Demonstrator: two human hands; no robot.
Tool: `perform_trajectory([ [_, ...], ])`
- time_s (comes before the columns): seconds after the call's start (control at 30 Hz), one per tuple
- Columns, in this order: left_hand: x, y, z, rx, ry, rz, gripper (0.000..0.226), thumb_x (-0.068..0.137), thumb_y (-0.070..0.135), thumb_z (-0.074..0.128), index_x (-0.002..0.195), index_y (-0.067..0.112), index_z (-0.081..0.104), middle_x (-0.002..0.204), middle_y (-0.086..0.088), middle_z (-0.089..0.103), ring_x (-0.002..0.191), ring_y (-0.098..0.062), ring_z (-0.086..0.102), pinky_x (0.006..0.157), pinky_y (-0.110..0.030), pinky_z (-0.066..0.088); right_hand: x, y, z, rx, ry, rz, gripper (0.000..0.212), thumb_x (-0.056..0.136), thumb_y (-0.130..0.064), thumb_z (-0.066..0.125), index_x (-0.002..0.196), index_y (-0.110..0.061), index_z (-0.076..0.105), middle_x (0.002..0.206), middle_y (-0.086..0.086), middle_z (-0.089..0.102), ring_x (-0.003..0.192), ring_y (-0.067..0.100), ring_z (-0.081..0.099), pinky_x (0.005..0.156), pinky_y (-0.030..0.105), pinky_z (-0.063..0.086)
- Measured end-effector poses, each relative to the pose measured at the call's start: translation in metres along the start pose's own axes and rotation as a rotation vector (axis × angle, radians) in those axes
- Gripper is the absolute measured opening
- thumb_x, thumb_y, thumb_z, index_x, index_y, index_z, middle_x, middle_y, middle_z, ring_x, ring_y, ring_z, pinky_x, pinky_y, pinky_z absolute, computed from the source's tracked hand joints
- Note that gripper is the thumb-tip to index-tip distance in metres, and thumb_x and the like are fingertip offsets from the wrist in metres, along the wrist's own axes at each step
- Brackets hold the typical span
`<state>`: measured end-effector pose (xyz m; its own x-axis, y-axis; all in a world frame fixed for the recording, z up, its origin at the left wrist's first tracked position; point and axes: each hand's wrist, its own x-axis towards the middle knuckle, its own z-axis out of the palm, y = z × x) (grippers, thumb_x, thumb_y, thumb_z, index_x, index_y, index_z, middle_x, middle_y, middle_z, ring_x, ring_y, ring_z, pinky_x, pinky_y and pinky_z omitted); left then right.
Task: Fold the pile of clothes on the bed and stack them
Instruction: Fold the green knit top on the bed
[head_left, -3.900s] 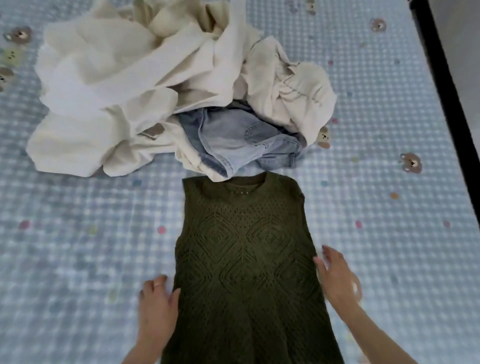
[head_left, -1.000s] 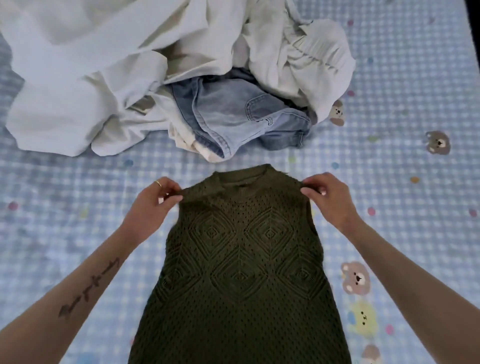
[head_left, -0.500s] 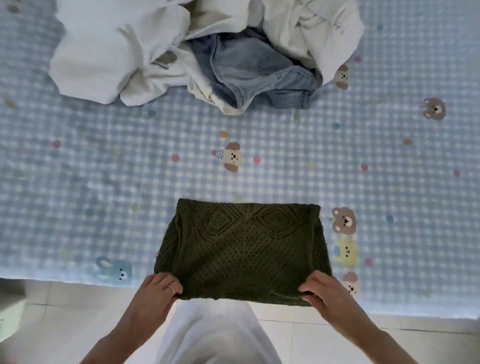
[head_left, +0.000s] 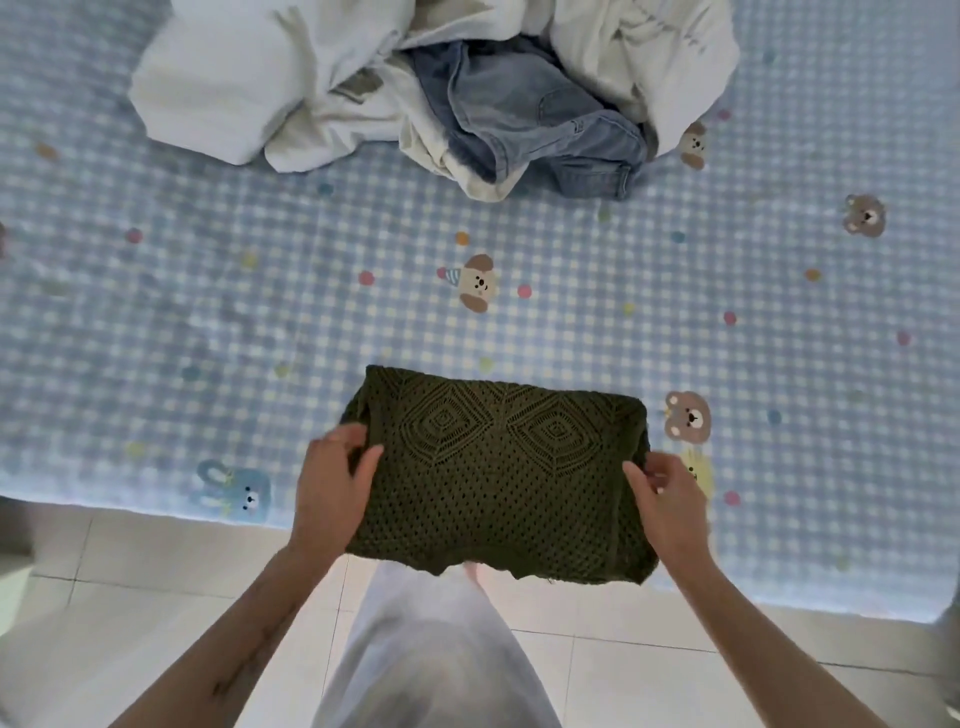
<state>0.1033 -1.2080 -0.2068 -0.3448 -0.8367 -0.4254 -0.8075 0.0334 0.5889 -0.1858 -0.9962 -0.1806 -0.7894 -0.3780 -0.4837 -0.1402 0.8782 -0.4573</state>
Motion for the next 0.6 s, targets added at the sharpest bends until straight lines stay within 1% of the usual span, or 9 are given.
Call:
perform_trajectory([
  [0.07,0.043,0.023,0.008,-0.007,0.034,-0.075,0.046,0.092,0.035,0.054,0.131,0.011,0.051,0.125,-0.01,0.058,0.115,-0.028,0.051,0.101,-0.044,0.043,0.027,-0.02,0.013,-0.106,0.022,-0.019,0.049,0.092,-0.036,0.057,0.134,-0.013,0.045,0.136,0.013,0.047,0.125,0.032,0.046,0.099,0.045,0.043],
  [0.13,0.078,0.037,0.016,0.076,0.007,-0.122,0.056,0.092,0.038,0.055,0.141,0.014,0.039,0.136,-0.012,0.048,0.126,-0.033,0.04,0.106,-0.045,0.035,0.053,-0.034,0.022,-0.214,-0.016,-0.064,0.059,0.093,-0.036,0.055,0.145,-0.016,0.033,0.147,0.015,0.035,0.136,0.035,0.032,0.108,0.049,0.031],
  [0.17,0.091,0.04,0.019,0.119,-0.041,-0.146,0.053,0.091,0.036,0.058,0.137,0.016,0.043,0.134,-0.011,0.051,0.124,-0.032,0.042,0.104,-0.044,0.036,0.066,-0.037,0.025,-0.239,-0.061,-0.08,0.056,0.093,-0.033,0.056,0.143,-0.016,0.036,0.144,0.015,0.04,0.134,0.035,0.035,0.107,0.047,0.032],
  [0.23,0.108,0.043,0.022,0.185,-0.097,-0.178,0.027,0.09,0.028,0.061,0.114,0.017,0.062,0.118,-0.007,0.063,0.109,-0.026,0.055,0.094,-0.037,0.044,0.088,-0.042,0.026,-0.257,-0.113,-0.108,0.036,0.092,-0.025,0.059,0.126,-0.012,0.055,0.126,0.014,0.057,0.117,0.031,0.053,0.099,0.039,0.04],
  [0.3,0.119,0.045,0.018,0.102,0.002,-0.189,0.014,0.092,0.021,0.058,0.101,0.013,0.065,0.111,-0.008,0.063,0.099,-0.024,0.059,0.086,-0.034,0.047,0.103,-0.045,0.019,-0.248,-0.044,-0.111,0.02,0.092,-0.02,0.058,0.109,-0.012,0.065,0.113,0.011,0.064,0.1,0.026,0.06,0.087,0.033,0.044],
  [0.37,0.131,0.049,0.007,-0.023,0.162,-0.178,0.014,0.094,0.019,0.054,0.101,0.01,0.062,0.111,-0.01,0.057,0.094,-0.022,0.058,0.081,-0.029,0.044,0.117,-0.049,0.004,-0.189,0.052,-0.1,0.016,0.092,-0.019,0.057,0.104,-0.014,0.066,0.108,0.01,0.065,0.093,0.024,0.06,0.083,0.031,0.045],
  [0.47,0.159,0.064,-0.013,-0.11,0.288,-0.097,0.014,0.095,0.02,0.053,0.101,0.01,0.061,0.11,-0.01,0.057,0.089,-0.015,0.054,0.081,-0.027,0.043,0.144,-0.064,-0.017,-0.118,0.158,-0.14,0.016,0.09,-0.016,0.06,0.103,-0.01,0.067,0.106,0.014,0.067,0.099,0.03,0.062,0.089,0.03,0.044],
  [0.53,0.181,0.078,-0.02,-0.104,0.218,-0.056,0.018,0.093,0.021,0.057,0.107,0.01,0.058,0.11,-0.012,0.059,0.095,-0.022,0.059,0.086,-0.034,0.049,0.162,-0.078,-0.025,-0.106,0.139,-0.149,0.021,0.09,-0.016,0.062,0.108,-0.008,0.066,0.108,0.015,0.067,0.103,0.031,0.062,0.085,0.025,0.04],
  [0.6,0.193,0.083,-0.02,-0.036,0.091,-0.076,0.037,0.09,0.024,0.061,0.121,0.009,0.049,0.118,-0.016,0.056,0.107,-0.031,0.056,0.092,-0.045,0.048,0.174,-0.087,-0.024,-0.122,0.044,-0.139,0.037,0.089,-0.019,0.063,0.124,-0.006,0.057,0.12,0.018,0.061,0.112,0.031,0.058,0.091,0.029,0.04],
])
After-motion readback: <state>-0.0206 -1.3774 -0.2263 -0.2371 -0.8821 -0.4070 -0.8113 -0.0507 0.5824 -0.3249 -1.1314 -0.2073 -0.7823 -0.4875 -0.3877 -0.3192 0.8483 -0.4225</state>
